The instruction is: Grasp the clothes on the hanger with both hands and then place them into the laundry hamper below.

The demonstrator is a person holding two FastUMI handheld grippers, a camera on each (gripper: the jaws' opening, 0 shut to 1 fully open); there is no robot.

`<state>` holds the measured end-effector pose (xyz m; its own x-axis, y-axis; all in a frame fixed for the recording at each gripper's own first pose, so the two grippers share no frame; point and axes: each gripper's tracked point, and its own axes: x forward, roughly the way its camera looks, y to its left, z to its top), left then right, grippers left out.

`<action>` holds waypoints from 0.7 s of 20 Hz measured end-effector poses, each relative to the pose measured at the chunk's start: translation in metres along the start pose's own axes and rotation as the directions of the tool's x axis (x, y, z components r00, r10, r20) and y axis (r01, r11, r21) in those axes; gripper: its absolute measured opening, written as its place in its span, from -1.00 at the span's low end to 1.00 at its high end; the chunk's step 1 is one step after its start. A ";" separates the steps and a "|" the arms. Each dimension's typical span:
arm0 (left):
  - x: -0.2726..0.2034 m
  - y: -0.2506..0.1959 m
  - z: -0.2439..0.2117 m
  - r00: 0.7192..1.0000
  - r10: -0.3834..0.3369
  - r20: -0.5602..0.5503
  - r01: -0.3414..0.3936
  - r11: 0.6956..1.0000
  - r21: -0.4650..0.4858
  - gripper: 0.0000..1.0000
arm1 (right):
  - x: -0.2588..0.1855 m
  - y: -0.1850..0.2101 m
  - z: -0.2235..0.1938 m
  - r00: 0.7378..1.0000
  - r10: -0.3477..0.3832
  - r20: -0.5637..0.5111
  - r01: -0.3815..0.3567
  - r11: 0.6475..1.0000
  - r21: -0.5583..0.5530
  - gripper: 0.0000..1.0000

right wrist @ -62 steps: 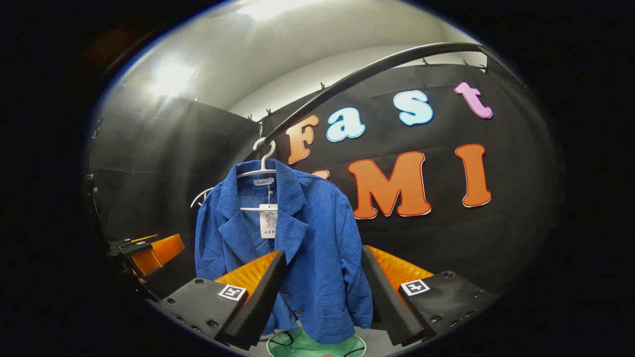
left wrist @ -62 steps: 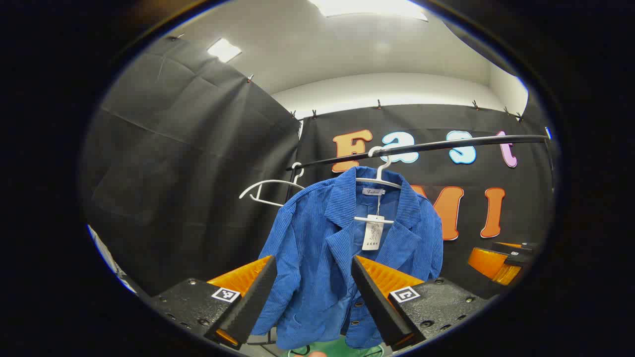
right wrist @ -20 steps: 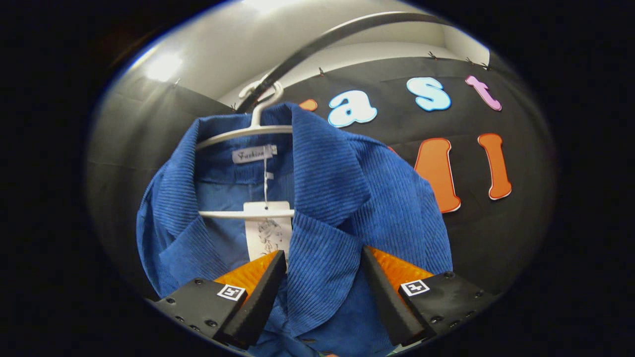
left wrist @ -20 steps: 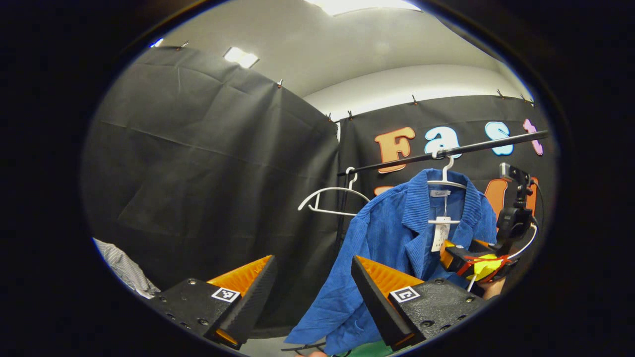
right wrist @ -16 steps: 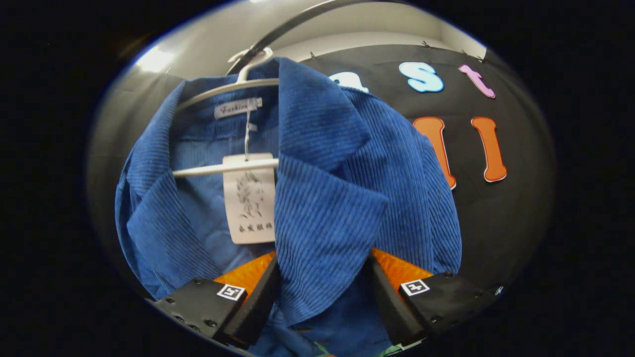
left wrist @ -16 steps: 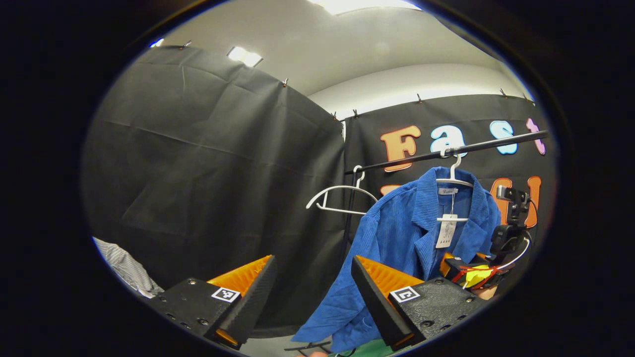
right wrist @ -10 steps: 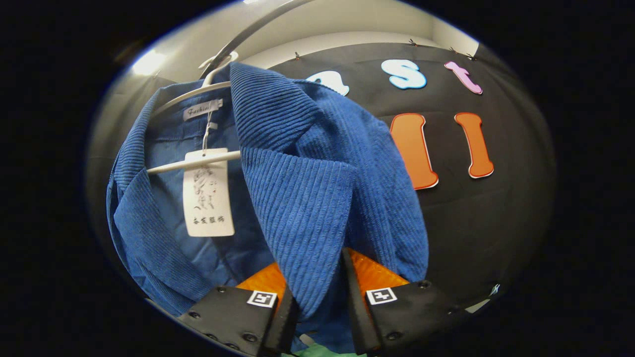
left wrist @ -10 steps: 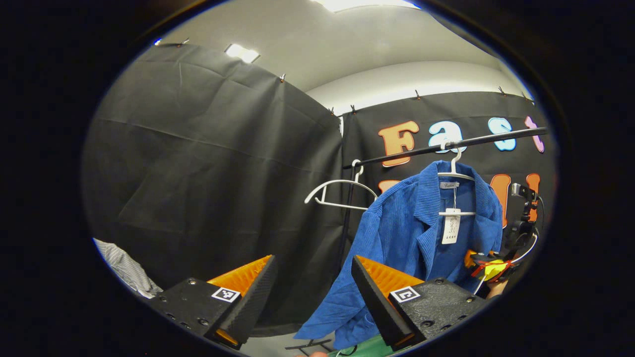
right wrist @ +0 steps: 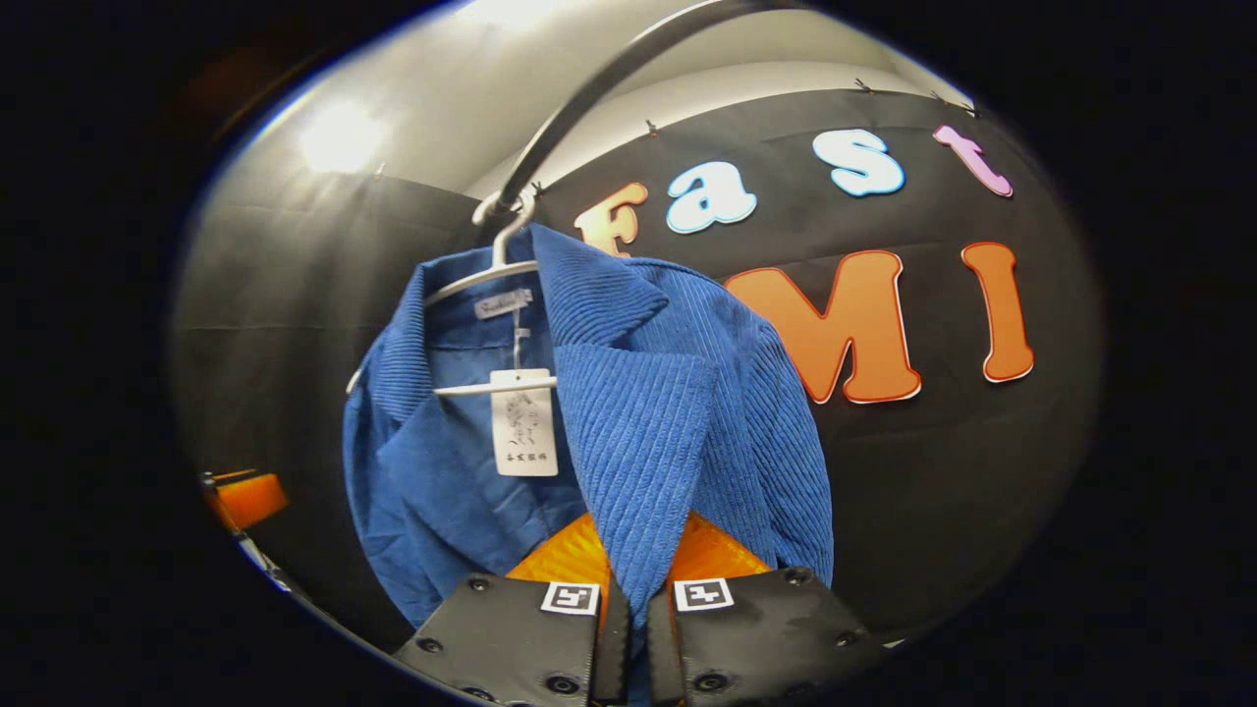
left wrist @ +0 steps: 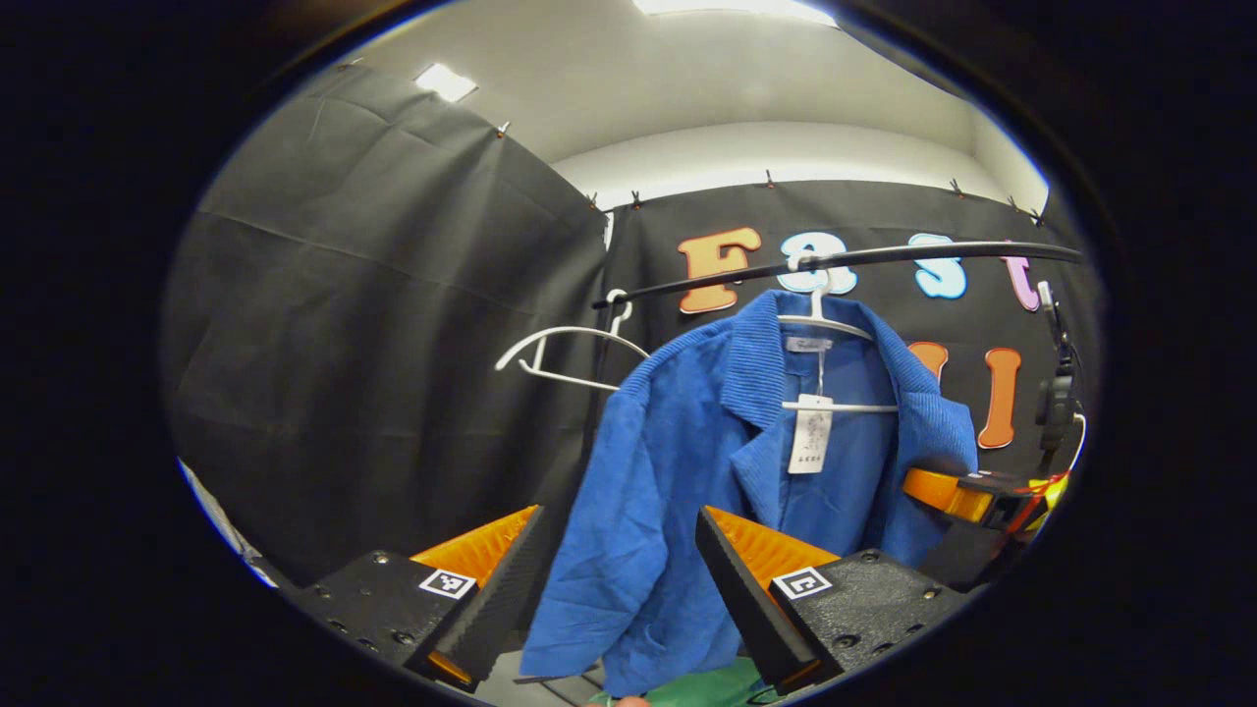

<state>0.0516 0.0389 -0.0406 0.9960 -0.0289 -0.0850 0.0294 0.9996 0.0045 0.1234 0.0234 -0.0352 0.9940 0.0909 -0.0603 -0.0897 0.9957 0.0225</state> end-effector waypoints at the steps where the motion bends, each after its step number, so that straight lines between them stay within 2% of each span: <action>1: 0.010 -0.015 -0.009 0.999 -0.043 -0.017 0.042 0.999 -0.017 0.84 | -0.010 0.002 0.011 1.000 0.026 0.015 -0.027 1.000 0.004 -0.70; 3: 0.023 -0.041 -0.021 0.992 -0.116 -0.044 0.114 0.992 -0.061 0.84 | -0.032 0.017 0.035 0.992 0.117 0.052 -0.118 0.993 0.011 -0.71; 4: 0.029 -0.050 -0.025 0.990 -0.135 -0.048 0.131 0.989 -0.075 0.84 | -0.043 0.020 0.048 0.988 0.132 0.077 -0.132 0.991 -0.003 -0.70; 6: 0.044 -0.061 -0.032 0.987 -0.155 -0.050 0.151 0.985 -0.083 0.84 | -0.055 0.009 0.067 0.988 0.098 0.120 -0.092 0.994 -0.053 -0.77; 7: 0.054 -0.067 -0.033 0.986 -0.159 -0.041 0.156 0.985 -0.078 0.89 | -0.056 0.006 0.069 0.988 0.099 0.121 -0.090 0.993 -0.081 -0.82; 8: 0.063 -0.072 -0.034 0.987 -0.158 -0.033 0.156 0.986 -0.067 0.83 | -0.058 0.009 0.068 0.988 0.098 0.118 -0.086 0.991 -0.103 -0.95; 9: 0.072 -0.077 -0.034 0.987 -0.156 -0.026 0.155 0.986 -0.057 0.83 | -0.060 0.014 0.067 0.986 0.118 0.115 -0.105 0.988 -0.111 -0.82; 12: 0.094 -0.093 -0.030 0.987 -0.160 -0.003 0.159 0.985 -0.067 0.83 | -0.062 0.036 0.065 0.979 0.180 0.101 -0.169 0.980 -0.104 -0.82; 13: 0.100 -0.097 -0.028 0.988 -0.156 0.007 0.156 0.985 -0.070 0.89 | -0.062 0.040 0.063 0.977 0.191 0.096 -0.182 0.978 -0.099 -0.82; 14: 0.108 -0.098 -0.027 0.990 -0.143 0.017 0.144 0.988 -0.062 0.83 | -0.063 0.041 0.064 0.975 0.199 0.096 -0.189 0.977 -0.097 -0.82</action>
<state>0.1536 -0.0623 -0.0774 0.9828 -0.1718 -0.0674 0.1672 0.9835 -0.0697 0.0612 0.0571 0.0332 0.9577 0.2849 0.0416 -0.2820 0.9573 -0.0631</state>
